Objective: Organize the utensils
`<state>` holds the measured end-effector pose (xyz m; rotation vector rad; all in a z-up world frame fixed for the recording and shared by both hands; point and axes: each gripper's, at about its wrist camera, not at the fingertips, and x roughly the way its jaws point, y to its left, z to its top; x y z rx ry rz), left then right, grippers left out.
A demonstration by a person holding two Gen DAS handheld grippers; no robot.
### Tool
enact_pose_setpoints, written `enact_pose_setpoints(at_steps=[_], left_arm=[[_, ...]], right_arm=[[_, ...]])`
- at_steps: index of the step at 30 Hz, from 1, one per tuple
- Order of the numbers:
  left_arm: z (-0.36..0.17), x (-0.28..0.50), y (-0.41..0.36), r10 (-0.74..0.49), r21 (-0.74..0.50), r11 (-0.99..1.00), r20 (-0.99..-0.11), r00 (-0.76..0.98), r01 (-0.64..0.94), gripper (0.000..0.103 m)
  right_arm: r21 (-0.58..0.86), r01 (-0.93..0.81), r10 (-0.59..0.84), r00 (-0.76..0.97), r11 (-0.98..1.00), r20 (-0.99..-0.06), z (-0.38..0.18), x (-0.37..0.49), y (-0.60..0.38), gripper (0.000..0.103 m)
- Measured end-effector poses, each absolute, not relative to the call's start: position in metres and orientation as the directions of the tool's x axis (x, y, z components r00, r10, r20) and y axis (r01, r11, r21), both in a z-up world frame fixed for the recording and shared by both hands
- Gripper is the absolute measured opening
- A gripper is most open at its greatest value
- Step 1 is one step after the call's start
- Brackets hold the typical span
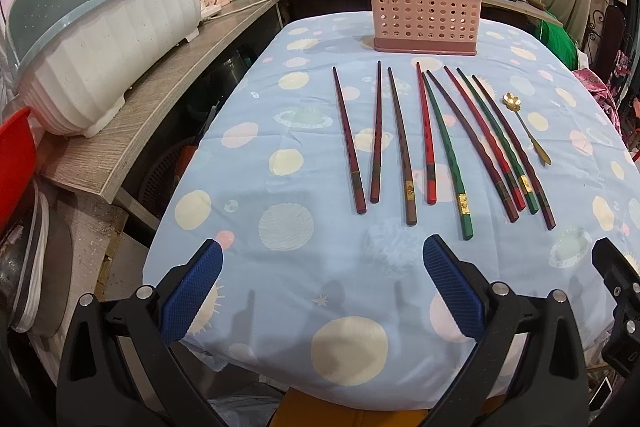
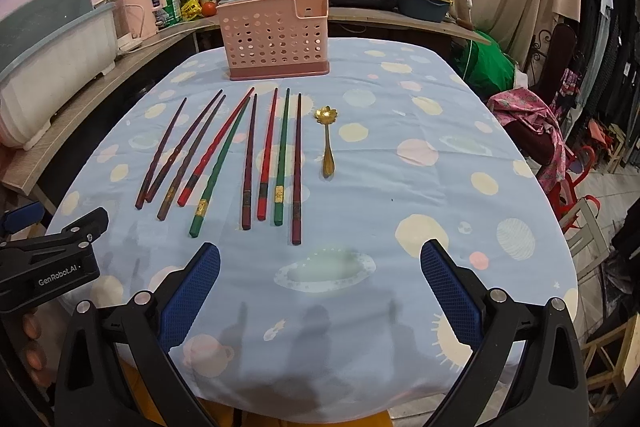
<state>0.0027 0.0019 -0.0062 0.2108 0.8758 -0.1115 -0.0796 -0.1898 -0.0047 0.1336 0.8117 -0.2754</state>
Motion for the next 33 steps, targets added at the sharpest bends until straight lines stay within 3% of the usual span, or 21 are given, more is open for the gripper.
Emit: enact_pose_setpoints(at_steps=[16, 26, 31, 33], left_arm=[[-0.032, 0.063, 0.015, -0.025, 0.064, 0.989, -0.815, 0.579, 0.133, 0.096], [-0.048, 0.103, 0.013, -0.042, 0.033, 0.992, -0.825, 0.563, 0.123, 0.092], [-0.060, 0.115, 0.010, -0.046, 0.033, 0.990, -0.846, 0.531, 0.139, 0.076], [-0.061, 0.115, 0.012, -0.057, 0.022, 0.990, -0.844, 0.533, 0.141, 0.074]], right_arm=[[0.008, 0.322, -0.208, 0.633, 0.947, -0.745, -0.025, -0.036, -0.217, 0.095], [0.043, 0.320, -0.176, 0.624, 0.946, -0.762, -0.034, -0.001, -0.229, 0.077], [0.056, 0.327, -0.166, 0.612, 0.943, -0.773, -0.042, 0.018, -0.238, 0.062], [0.062, 0.328, -0.160, 0.607, 0.942, -0.778, -0.046, 0.025, -0.240, 0.057]])
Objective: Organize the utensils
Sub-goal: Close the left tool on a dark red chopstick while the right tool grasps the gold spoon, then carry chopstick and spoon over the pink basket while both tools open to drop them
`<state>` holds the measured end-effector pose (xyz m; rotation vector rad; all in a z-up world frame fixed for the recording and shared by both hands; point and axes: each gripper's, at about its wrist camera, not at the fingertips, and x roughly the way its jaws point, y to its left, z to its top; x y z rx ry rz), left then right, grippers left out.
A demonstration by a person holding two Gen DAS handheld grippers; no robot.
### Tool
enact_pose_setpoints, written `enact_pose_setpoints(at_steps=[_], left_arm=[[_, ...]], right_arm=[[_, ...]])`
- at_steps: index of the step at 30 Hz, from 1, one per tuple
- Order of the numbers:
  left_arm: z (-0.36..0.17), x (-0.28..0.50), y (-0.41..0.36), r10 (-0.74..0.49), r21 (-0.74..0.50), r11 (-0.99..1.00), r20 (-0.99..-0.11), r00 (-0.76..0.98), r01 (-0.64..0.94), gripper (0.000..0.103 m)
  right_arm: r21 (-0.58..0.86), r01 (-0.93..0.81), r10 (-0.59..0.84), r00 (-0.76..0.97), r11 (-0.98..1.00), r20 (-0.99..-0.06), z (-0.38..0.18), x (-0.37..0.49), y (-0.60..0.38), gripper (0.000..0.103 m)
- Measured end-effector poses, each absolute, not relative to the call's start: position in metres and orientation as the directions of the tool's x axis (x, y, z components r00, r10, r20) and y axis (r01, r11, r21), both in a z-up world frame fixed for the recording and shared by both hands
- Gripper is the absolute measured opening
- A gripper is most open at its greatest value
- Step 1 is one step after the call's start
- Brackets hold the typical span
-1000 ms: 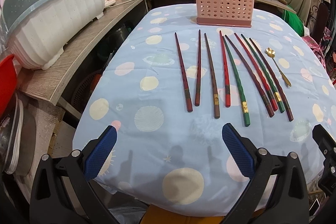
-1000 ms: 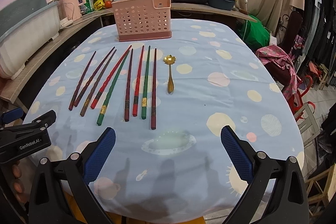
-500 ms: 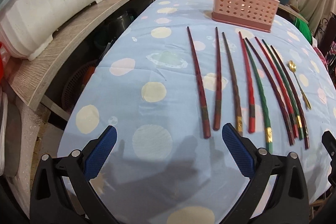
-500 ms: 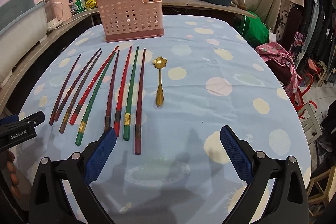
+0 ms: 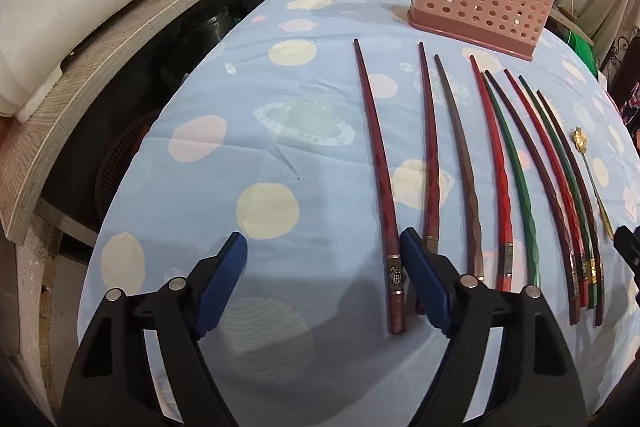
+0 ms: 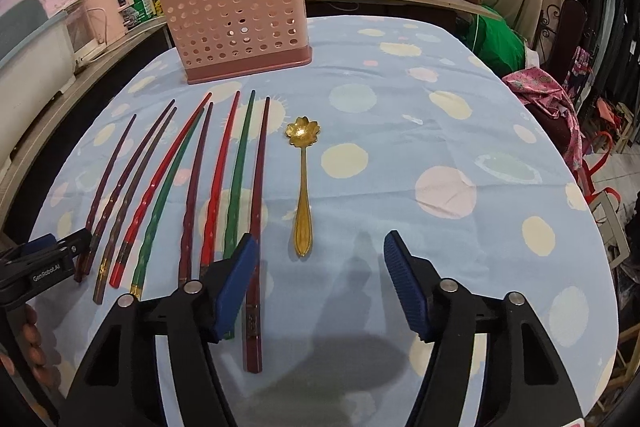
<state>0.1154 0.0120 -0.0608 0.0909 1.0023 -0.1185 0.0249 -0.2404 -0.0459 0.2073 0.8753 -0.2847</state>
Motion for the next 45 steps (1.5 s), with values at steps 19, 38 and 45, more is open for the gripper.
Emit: enact_pose_setpoints(at_steps=[19, 38, 45], left_arm=[[-0.056, 0.091, 0.017, -0.191, -0.073, 0.967, -0.841, 0.505, 0.245, 0.007], [0.014, 0.072, 0.037, -0.235, -0.117, 0.966, -0.761, 0.604, 0.229, 0.007], [0.046, 0.076, 0.037, -0.240, -0.110, 0.967, -0.709, 0.663, 0.231, 0.007]], right_arm=[[0.065, 0.285, -0.128, 0.610, 0.956, -0.782, -0.059, 0.037, -0.240, 0.010], [0.151, 0.298, -0.111, 0.704, 0.943, -0.702, 0.004, -0.003, -0.249, 0.002], [0.153, 0.290, -0.111, 0.721, 0.945, -0.684, 0.015, -0.002, -0.251, 0.002]])
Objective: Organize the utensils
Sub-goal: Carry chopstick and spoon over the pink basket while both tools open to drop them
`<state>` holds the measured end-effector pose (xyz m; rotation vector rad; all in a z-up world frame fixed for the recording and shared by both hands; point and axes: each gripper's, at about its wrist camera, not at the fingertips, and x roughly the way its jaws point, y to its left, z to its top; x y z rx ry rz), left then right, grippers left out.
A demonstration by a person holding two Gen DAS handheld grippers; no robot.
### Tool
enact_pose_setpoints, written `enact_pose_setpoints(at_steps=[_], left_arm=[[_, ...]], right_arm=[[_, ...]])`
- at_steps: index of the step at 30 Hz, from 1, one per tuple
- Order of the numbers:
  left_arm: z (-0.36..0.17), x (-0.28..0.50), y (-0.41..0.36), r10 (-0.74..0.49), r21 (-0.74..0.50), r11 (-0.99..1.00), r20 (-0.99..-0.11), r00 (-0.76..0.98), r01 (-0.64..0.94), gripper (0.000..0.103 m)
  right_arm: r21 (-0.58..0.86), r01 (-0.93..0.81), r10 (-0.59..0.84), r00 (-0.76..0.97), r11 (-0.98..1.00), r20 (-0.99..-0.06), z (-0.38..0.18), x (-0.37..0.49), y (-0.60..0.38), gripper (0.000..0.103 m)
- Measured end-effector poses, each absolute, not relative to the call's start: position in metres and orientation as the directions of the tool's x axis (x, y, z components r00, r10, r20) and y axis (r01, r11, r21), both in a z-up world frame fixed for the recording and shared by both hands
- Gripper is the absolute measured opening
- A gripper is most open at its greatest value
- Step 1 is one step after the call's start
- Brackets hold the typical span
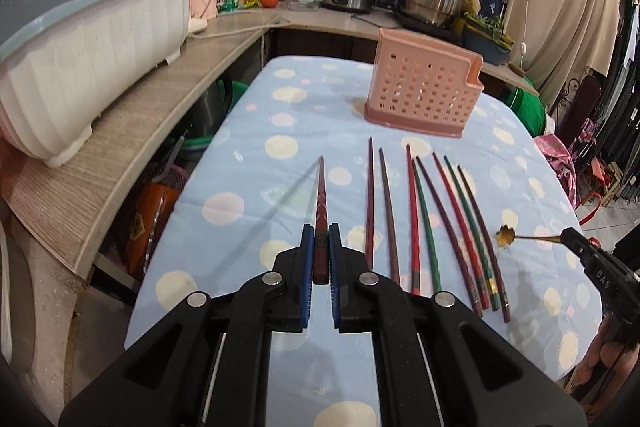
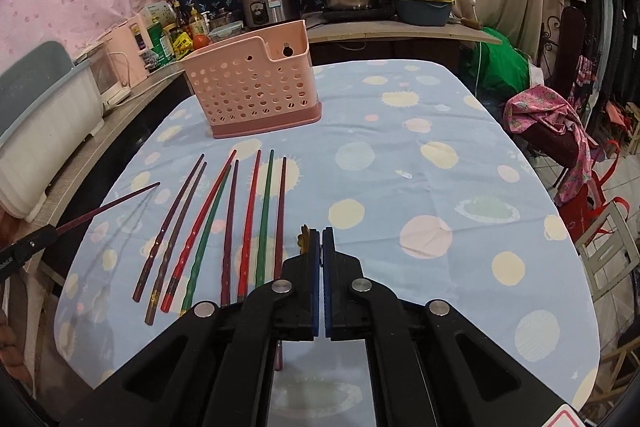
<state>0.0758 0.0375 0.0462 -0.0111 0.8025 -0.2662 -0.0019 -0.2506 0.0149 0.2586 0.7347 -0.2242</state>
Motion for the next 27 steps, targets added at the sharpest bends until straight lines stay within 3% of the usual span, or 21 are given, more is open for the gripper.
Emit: enact_pose_setpoints(at_steps=[18, 27], left_arm=[[0.143, 0.156, 0.013, -0.232, -0.069, 0.970, -0.572, 0.787, 0.235, 0.007], [0.231, 0.200, -0.010, -0.261, -0.109, 0.965, -0.410, 0.874, 0.237, 0.007]], right_arm=[[0.223, 0.213, -0.055, 0.828, 0.951, -0.559, 0.092, 0.062, -0.285, 0.002], [0.240, 0.191, -0.039, 0.850, 0.952, -0.525, 0.127, 0.136, -0.310, 0.002]])
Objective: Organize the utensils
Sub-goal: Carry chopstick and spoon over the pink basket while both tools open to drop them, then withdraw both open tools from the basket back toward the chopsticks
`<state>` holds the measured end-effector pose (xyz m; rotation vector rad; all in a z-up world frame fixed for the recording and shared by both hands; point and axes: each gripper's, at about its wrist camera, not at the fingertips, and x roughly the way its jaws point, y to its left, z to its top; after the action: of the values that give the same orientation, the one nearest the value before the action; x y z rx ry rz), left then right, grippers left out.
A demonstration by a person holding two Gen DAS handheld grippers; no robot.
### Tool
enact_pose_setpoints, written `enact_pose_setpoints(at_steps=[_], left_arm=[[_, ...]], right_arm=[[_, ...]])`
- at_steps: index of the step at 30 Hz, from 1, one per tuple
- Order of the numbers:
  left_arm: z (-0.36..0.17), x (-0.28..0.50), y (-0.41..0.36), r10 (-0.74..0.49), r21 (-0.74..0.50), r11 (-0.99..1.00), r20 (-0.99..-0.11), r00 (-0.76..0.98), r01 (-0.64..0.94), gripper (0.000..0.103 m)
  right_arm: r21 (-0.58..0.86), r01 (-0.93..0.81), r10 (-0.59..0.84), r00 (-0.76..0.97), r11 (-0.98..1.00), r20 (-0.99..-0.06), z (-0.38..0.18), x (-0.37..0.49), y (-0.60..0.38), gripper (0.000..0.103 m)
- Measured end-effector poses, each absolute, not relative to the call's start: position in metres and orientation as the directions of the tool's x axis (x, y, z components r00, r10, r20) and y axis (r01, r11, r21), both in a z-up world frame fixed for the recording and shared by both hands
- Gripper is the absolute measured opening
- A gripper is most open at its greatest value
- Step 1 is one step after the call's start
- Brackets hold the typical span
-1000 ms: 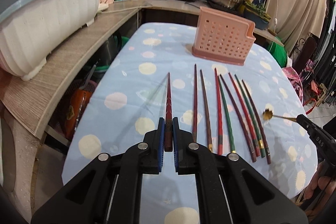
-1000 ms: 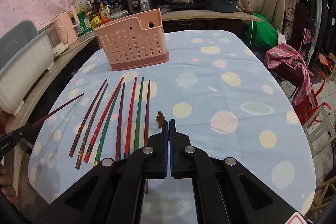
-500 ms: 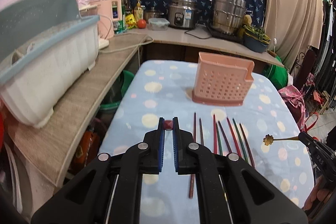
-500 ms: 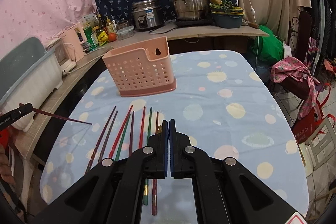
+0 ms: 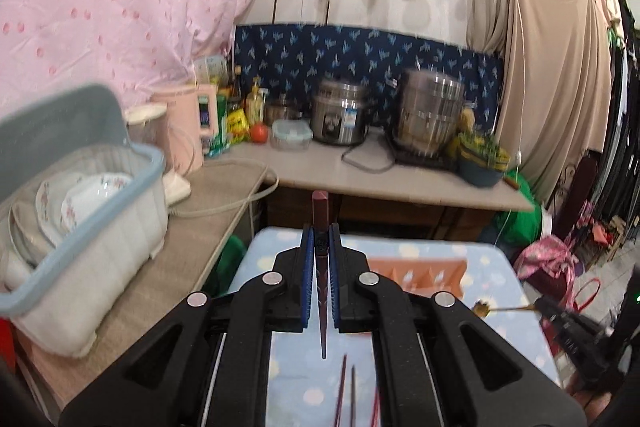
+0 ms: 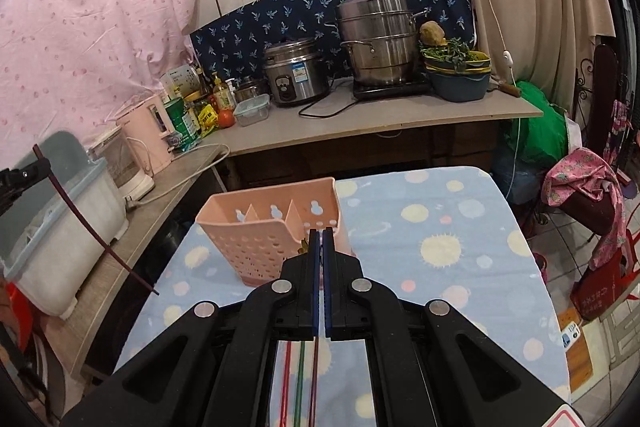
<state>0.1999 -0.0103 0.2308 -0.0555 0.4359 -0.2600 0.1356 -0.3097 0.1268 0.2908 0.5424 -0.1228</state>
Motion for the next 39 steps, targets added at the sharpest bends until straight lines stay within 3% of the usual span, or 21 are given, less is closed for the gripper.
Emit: enact_pose_setpoints(at_steps=[7, 12, 24, 28, 37, 39], left_arm=[[0.275, 0.224, -0.037, -0.306, -0.135, 0.951, -0.289, 0.907, 0.278, 0.007], [0.270, 0.247, -0.060, -0.333, -0.144, 0.942, -0.280, 0.901, 0.304, 0.007], [0.192, 0.304, -0.094, -0.310, -0.116, 0.950, -0.420, 0.853, 0.289, 0.007], [0.179, 0.309, -0.091, -0.300, -0.128, 0.954, -0.433, 0.850, 0.271, 0.008], [0.180, 0.285, -0.070, -0.270, -0.130, 0.963, -0.433, 0.860, 0.237, 0.050], [0.179, 0.271, -0.064, -0.264, -0.117, 0.964, -0.439, 0.859, 0.237, 0.051]], right_arm=[[0.265, 0.192, -0.017, 0.837, 0.945, -0.547, 0.126, 0.190, -0.323, 0.002], [0.247, 0.192, -0.017, 0.819, 0.950, -0.573, 0.114, 0.212, -0.321, 0.002], [0.242, 0.189, 0.000, 0.787, 0.952, -0.617, 0.080, 0.239, -0.322, 0.002], [0.228, 0.189, -0.016, 0.803, 0.955, -0.595, 0.082, 0.234, -0.318, 0.007], [0.263, 0.171, 0.003, 0.833, 0.950, -0.553, 0.101, 0.197, -0.313, 0.020], [0.268, 0.163, 0.010, 0.838, 0.950, -0.545, 0.105, 0.180, -0.310, 0.024]])
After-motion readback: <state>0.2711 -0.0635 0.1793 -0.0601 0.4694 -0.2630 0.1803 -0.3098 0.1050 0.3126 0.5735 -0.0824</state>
